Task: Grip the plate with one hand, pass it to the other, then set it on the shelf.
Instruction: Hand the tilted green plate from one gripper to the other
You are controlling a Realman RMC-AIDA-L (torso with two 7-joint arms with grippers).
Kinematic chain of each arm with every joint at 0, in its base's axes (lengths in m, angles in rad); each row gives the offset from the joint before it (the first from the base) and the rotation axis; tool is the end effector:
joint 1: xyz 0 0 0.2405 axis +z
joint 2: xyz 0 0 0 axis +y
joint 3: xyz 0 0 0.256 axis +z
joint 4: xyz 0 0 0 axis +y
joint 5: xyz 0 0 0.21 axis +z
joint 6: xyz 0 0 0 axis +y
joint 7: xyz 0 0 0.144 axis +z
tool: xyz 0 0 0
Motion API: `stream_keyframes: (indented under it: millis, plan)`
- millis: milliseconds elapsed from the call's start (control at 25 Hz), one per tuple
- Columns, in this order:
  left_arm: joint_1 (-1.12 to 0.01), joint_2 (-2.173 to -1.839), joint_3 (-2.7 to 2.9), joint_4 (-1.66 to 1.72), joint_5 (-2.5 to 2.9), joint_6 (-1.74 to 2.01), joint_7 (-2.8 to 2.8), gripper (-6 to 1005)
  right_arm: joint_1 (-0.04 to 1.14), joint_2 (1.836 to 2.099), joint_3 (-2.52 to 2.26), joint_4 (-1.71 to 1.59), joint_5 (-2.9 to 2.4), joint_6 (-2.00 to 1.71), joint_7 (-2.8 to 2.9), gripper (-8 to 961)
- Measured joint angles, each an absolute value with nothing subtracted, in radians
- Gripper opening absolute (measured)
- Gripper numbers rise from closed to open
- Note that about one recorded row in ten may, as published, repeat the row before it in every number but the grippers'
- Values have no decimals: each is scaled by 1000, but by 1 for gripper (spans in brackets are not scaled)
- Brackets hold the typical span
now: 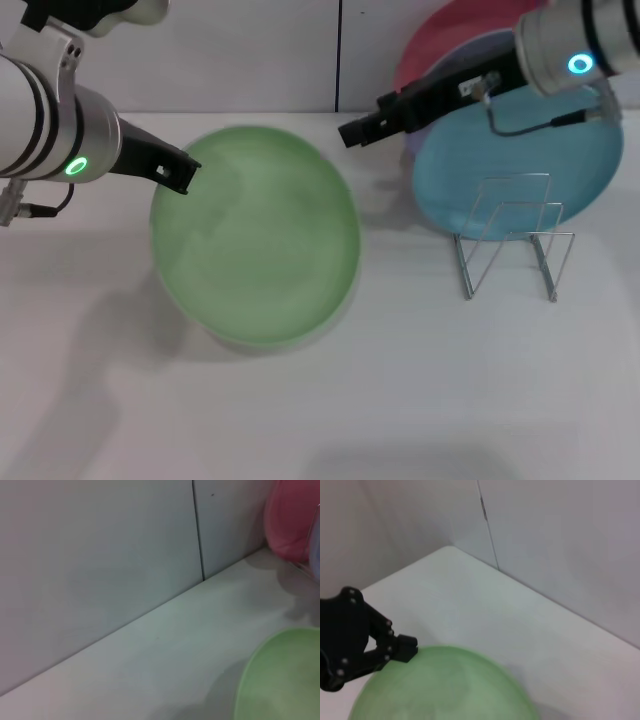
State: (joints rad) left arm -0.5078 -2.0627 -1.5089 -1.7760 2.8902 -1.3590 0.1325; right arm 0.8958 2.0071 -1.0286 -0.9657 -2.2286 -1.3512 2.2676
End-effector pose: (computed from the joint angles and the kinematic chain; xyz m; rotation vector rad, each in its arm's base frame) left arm -0.1146 0.3617 0.0345 -2.1738 -0.7277 0.2184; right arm 0.1131 0.4383 0.0281 -2.6862 0.8015 0.2189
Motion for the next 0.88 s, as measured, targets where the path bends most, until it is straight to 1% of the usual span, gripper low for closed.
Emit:
stream_keyframes:
  millis: [40,240,600,880]
  plan:
    - [-508,-2063,-1509,-1782,2890,-1360,133,21,903,2016,-1034,-954,-2235,-1343,2267,822]
    - [-509,-2062,-1509,-1793,2890,-1365,134,20,910,2027,-1068,-923,-2239,-1293,2266,822]
    - [-513,-2063,-1509,-1808,2890,-1370,140,20,930,2036,-1121,-874,-2245,-1215,2266,824]
    - [-514,-2063,-1509,-1811,2890,-1370,143,20,953,2038,-1145,-830,-2246,-1185,2266,823]
